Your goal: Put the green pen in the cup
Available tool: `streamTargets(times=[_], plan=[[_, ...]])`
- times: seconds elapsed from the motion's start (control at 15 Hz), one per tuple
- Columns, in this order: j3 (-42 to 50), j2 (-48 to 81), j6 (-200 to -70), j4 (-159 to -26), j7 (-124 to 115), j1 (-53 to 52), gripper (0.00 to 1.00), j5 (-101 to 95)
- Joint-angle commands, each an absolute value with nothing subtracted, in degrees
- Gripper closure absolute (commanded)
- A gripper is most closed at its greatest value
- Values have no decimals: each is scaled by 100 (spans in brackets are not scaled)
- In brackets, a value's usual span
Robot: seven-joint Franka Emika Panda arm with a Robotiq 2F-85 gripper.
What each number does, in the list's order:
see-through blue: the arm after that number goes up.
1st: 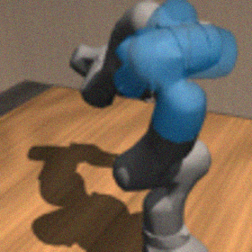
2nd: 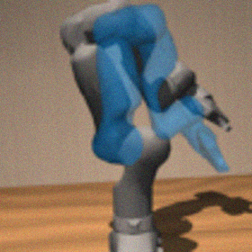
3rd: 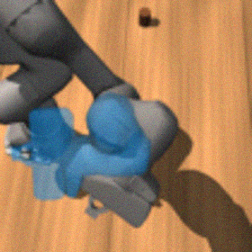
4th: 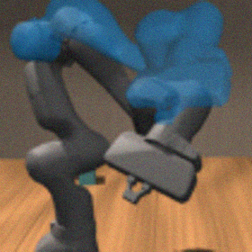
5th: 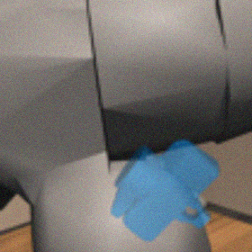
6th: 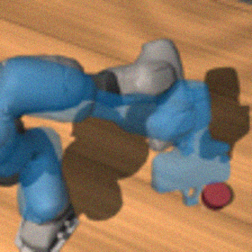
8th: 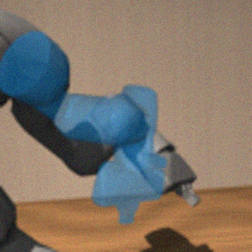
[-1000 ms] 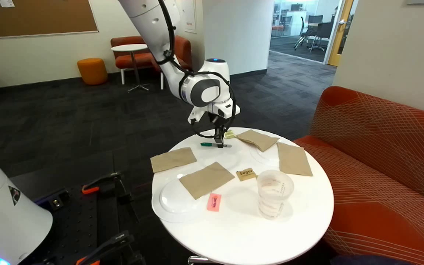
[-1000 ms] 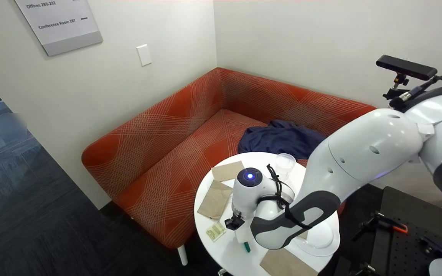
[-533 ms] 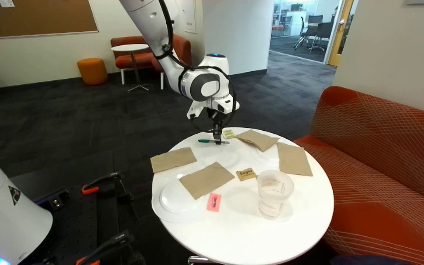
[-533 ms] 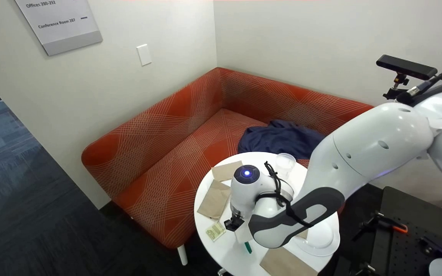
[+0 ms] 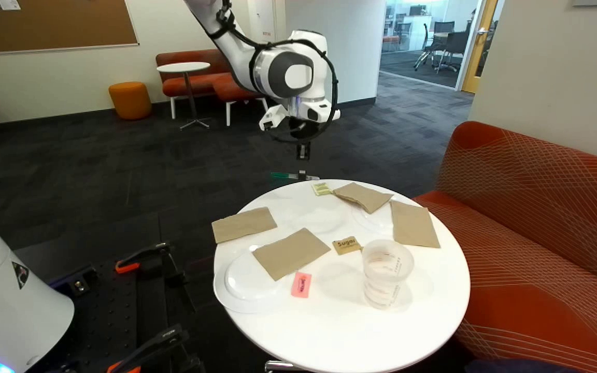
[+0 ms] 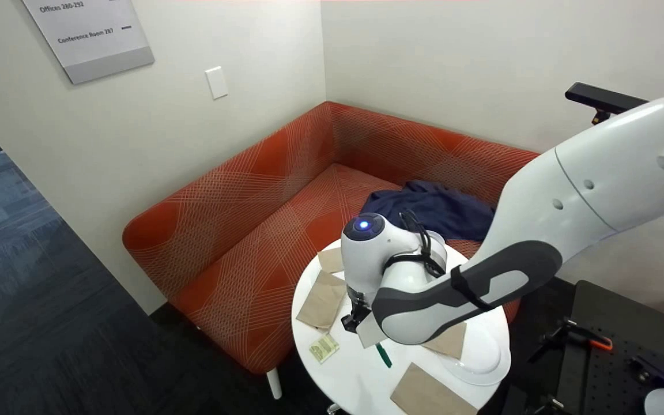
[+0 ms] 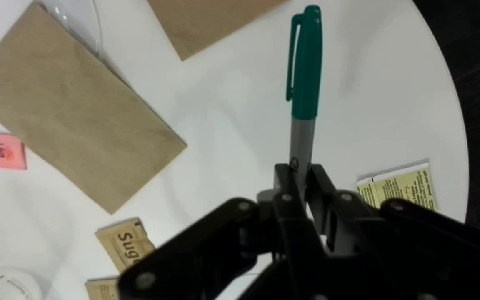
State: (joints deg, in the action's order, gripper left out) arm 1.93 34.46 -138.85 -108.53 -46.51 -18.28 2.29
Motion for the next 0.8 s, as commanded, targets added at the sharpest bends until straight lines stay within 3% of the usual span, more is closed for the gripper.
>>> streamTargets(times=[0.0, 0.73], plan=[[178, 2764, -13486, -11226, -4431, -1698, 97, 30], [152, 1130, -13453, -12245, -4331, -1337, 97, -847]])
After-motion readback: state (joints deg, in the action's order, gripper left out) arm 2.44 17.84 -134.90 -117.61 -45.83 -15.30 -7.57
